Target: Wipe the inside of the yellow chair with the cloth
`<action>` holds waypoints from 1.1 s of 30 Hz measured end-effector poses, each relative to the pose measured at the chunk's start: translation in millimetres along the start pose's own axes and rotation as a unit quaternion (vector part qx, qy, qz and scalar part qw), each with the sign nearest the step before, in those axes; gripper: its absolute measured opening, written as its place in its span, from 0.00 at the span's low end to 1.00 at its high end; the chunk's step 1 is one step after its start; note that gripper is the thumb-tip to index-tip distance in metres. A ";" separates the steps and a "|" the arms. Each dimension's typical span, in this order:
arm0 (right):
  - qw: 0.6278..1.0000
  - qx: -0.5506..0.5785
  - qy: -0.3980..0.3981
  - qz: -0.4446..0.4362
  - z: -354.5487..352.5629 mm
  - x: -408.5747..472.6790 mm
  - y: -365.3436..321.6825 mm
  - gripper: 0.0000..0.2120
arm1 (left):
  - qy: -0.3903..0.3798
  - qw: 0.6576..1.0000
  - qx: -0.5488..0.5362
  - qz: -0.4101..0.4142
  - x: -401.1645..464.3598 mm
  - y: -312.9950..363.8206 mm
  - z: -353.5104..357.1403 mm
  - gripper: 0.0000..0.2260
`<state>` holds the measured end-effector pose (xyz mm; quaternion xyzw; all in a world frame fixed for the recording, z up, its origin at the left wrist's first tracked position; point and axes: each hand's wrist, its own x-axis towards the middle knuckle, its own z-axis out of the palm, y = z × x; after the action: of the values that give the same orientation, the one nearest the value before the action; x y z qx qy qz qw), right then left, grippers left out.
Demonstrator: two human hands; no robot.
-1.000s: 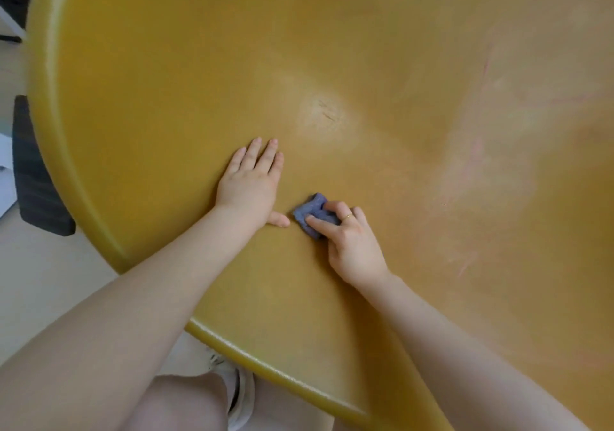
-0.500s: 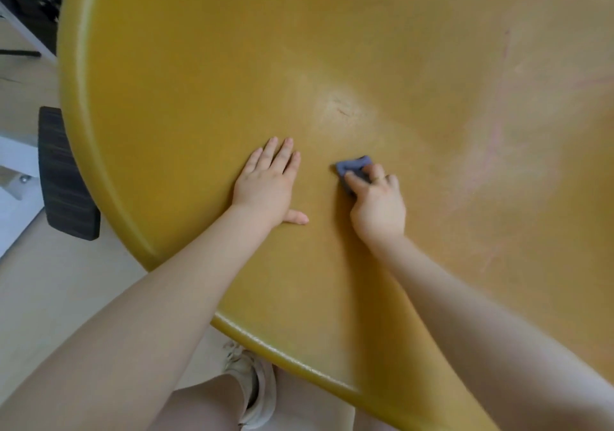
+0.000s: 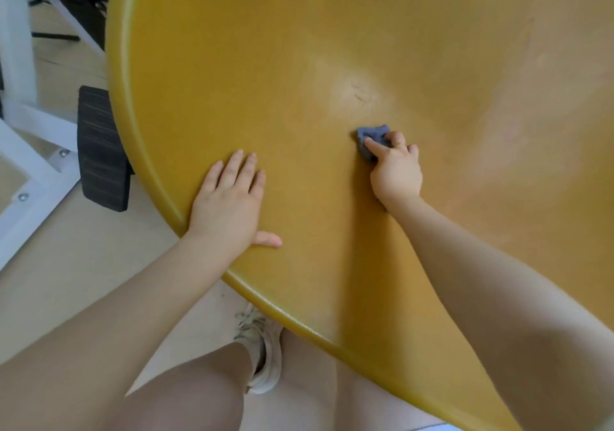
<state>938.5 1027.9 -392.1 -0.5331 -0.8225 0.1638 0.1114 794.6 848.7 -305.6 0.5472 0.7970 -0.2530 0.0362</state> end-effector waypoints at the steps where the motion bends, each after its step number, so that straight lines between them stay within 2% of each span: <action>1: 1.000 0.009 -0.003 0.021 1.5 -4.6 -11.9 0.25 | 0.000 1.000 -0.006 -0.003 1.1 0.2 0.5 0.49; 3: 0.999 0.039 -0.016 -0.005 12.8 -26.5 -41.0 0.26 | -0.005 1.000 -0.015 -0.006 3.5 2.3 0.5 0.49; 5: 0.992 0.064 -0.009 -0.109 24.1 -62.6 -70.0 0.24 | -0.007 1.000 -0.019 -0.009 2.5 3.7 1.2 0.49; 7: 0.978 0.107 -0.023 -0.176 25.0 -98.3 -87.3 0.25 | 0.001 1.000 -0.026 -0.005 -0.6 3.0 2.4 0.48; 12: 0.947 0.104 -0.096 -0.287 14.4 -102.7 -62.7 0.22 | -0.012 0.998 -0.064 -0.022 -3.5 5.7 0.7 0.47; 14: 0.957 0.052 -0.099 -0.268 10.4 -81.7 -40.5 0.22 | -0.032 0.995 -0.073 -0.053 -2.6 13.8 0.1 0.45; 16: 0.973 0.005 -0.091 -0.210 6.5 -62.2 -18.1 0.24 | -0.050 0.993 -0.082 -0.074 -2.0 19.9 1.2 0.43; 19: 0.984 -0.069 -0.043 -0.161 -0.6 -43.1 6.8 0.24 | -0.056 0.991 -0.094 -0.073 -3.4 21.6 4.0 0.39; 21: 0.988 -0.080 -0.024 -0.129 0.3 -39.2 9.6 0.25 | -0.053 0.992 -0.091 -0.075 -3.1 21.4 4.5 0.39; 23: 0.995 -0.043 -0.019 -0.091 5.7 -46.7 0.4 0.22 | -0.057 0.991 -0.088 -0.078 -2.5 22.3 4.2 0.39; 25: 0.995 0.003 -0.005 -0.102 11.6 -68.4 -10.6 0.17 | -0.062 0.991 -0.087 -0.078 -1.5 23.7 2.8 0.39; 29: 0.987 0.073 0.012 -0.142 14.7 -122.3 -19.1 0.22 | -0.062 0.992 -0.082 -0.075 0.7 24.8 1.3 0.39; 33: 0.975 0.013 0.041 -0.217 16.9 -120.9 -7.7 0.10 | -0.067 0.993 -0.076 -0.062 4.2 25.1 2.4 0.39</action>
<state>975.1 912.1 -405.6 -0.3470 -0.9111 0.1243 0.1848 814.8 858.1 -318.2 0.4745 0.8420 -0.2296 0.1148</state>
